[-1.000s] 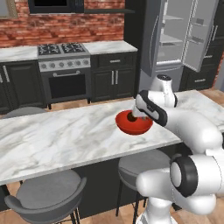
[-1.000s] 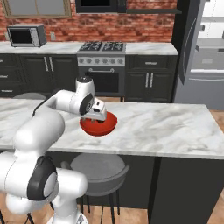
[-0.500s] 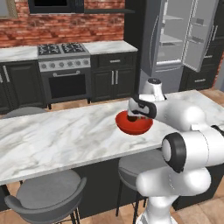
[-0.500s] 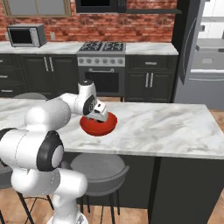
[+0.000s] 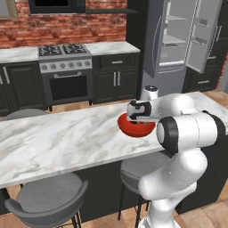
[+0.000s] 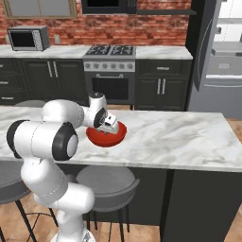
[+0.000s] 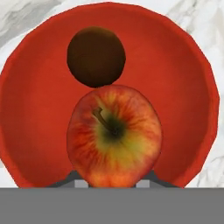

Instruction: Retrieve the orange and apple from the fridge and place them into the bowl on the dining table.

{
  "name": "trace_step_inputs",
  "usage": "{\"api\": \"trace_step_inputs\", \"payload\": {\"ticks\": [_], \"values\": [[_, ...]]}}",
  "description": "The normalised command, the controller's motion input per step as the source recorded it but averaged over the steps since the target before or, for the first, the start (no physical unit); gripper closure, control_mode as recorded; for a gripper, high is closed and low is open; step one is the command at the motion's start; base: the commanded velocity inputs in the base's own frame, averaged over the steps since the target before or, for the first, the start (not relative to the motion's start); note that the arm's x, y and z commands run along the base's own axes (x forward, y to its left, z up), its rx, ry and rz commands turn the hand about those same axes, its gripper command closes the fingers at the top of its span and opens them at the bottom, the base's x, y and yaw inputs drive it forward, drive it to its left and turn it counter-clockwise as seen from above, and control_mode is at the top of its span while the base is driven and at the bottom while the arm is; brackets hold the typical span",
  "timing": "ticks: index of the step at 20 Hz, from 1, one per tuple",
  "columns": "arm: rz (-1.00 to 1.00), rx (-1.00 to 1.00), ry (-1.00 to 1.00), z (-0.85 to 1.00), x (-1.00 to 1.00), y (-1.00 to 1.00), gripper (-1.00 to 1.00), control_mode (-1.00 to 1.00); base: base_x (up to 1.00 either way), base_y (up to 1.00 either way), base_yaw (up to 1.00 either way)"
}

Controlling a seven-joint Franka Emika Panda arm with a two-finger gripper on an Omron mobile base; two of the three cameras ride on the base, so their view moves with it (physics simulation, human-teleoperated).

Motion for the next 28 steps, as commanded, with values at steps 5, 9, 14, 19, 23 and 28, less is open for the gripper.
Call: {"api": "trace_step_inputs", "payload": {"ticks": [5, 9, 14, 19, 23, 28], "values": [[0.0, 0.0, 0.02, -0.34, 0.33, 0.0, 1.0, -1.0, 0.0, 0.0, 0.0], [0.0, 0.0, 0.02, -0.33, 0.29, 0.0, 1.0, -1.0, 0.0, 0.0, 0.0], [0.0, 0.0, 0.01, -0.27, 0.24, 0.0, 1.0, -1.0, 0.0, 0.0, 0.0], [0.0, 0.0, -0.08, 0.18, -0.42, 0.0, 1.0, -1.0, 0.0, 0.0, 0.0], [0.0, -0.01, -0.25, 0.66, -0.94, 0.0, -1.0, -1.0, 0.0, 0.0, 0.0], [0.0, -0.01, -0.22, 0.86, -0.9, 0.0, -1.0, -1.0, 0.0, 0.0, 0.0]]}}
